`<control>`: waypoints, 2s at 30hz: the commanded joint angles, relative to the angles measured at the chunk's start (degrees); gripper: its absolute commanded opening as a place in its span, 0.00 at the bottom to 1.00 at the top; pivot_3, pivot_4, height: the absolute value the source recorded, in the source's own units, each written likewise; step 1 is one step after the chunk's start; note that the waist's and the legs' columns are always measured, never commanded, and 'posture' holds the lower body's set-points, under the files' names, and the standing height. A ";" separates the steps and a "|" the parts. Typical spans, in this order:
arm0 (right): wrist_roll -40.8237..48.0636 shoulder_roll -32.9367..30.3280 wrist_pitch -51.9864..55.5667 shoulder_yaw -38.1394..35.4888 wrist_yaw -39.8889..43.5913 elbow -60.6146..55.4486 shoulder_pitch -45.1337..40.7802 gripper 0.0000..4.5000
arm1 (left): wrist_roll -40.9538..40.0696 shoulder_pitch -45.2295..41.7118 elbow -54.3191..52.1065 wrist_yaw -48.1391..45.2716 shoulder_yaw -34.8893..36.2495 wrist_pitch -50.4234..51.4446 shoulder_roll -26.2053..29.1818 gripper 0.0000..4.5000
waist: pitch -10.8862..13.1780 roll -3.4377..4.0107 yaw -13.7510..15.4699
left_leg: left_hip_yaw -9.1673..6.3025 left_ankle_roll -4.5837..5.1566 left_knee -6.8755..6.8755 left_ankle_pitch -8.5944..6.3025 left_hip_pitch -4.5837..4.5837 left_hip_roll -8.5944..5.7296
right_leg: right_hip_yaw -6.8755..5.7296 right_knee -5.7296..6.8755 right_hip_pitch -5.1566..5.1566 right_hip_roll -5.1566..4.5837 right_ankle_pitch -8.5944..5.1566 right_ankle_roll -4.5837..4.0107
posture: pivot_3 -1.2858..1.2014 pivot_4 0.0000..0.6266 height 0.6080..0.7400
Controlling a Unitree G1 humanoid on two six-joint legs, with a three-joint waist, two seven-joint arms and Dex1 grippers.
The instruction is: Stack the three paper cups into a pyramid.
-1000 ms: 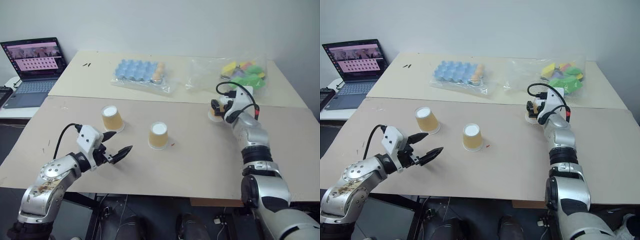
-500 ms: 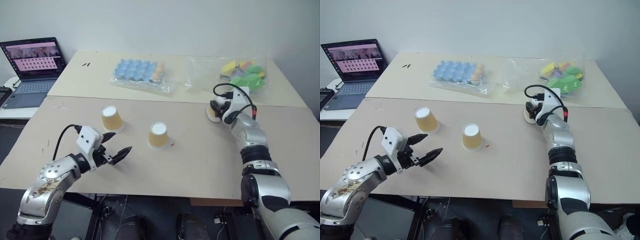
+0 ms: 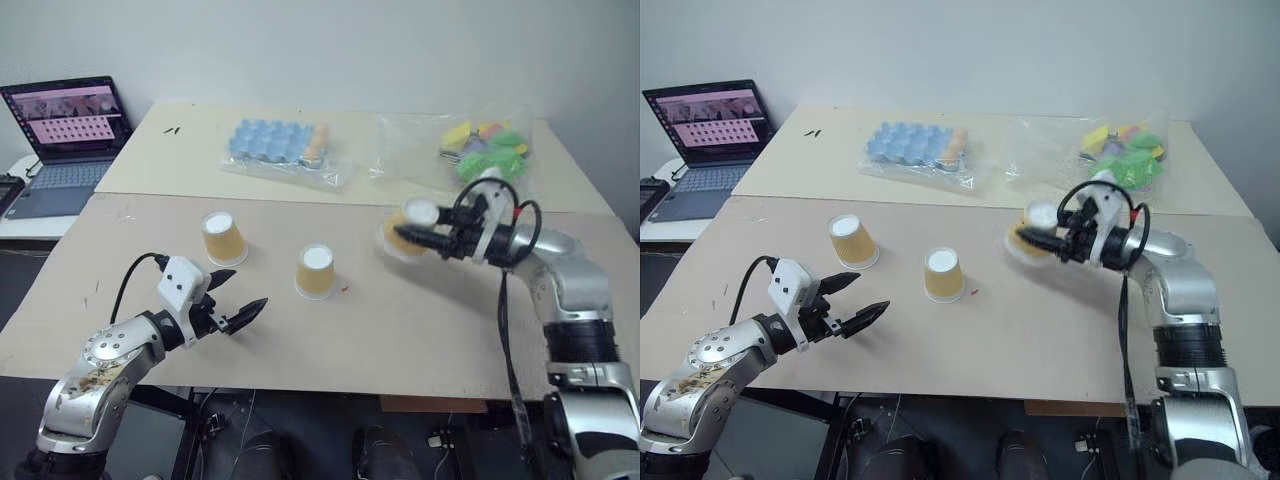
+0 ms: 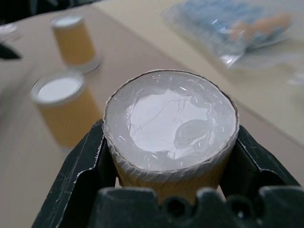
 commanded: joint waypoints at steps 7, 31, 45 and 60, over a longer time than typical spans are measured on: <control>-6.58 1.49 -6.72 7.92 3.94 1.26 -0.75 0.58 | -0.80 -0.21 -2.53 0.17 1.55 1.04 0.46 1.00 | 0.00 0.00 0.28 | 0.00 0.00 0.00 0.00 -0.08 -0.02 | -0.07 -0.13 -0.02 0.00 0.01 -0.01 | 0.52 0.24 0.95; -10.40 10.58 -8.87 10.20 1.34 3.37 -2.77 0.79 | -0.65 1.14 -4.05 0.95 2.79 2.00 0.28 1.00 | 0.00 0.00 0.14 | 0.00 -0.01 0.01 0.00 -0.05 0.00 | -0.08 -0.10 0.00 0.03 0.01 -0.02 | 0.52 0.24 0.95; -3.90 8.52 -2.97 5.40 2.57 -5.42 -2.44 0.99 | 1.02 2.63 -2.71 3.44 4.68 -0.10 -1.10 1.00 | 0.00 0.00 0.22 | -0.01 -0.01 0.01 0.00 -0.08 -0.01 | -0.09 -0.12 -0.02 0.02 0.01 -0.02 | 0.52 0.24 0.95; 3.90 4.92 8.64 -1.28 -6.46 -21.45 1.39 0.99 | 12.53 -13.54 20.52 13.21 3.68 -13.19 -9.48 1.00 | -0.01 -0.03 1.10 | -0.02 0.01 0.04 0.00 -0.14 -0.18 | -0.21 -0.12 0.00 -0.01 0.04 -0.04 | 0.52 0.24 0.95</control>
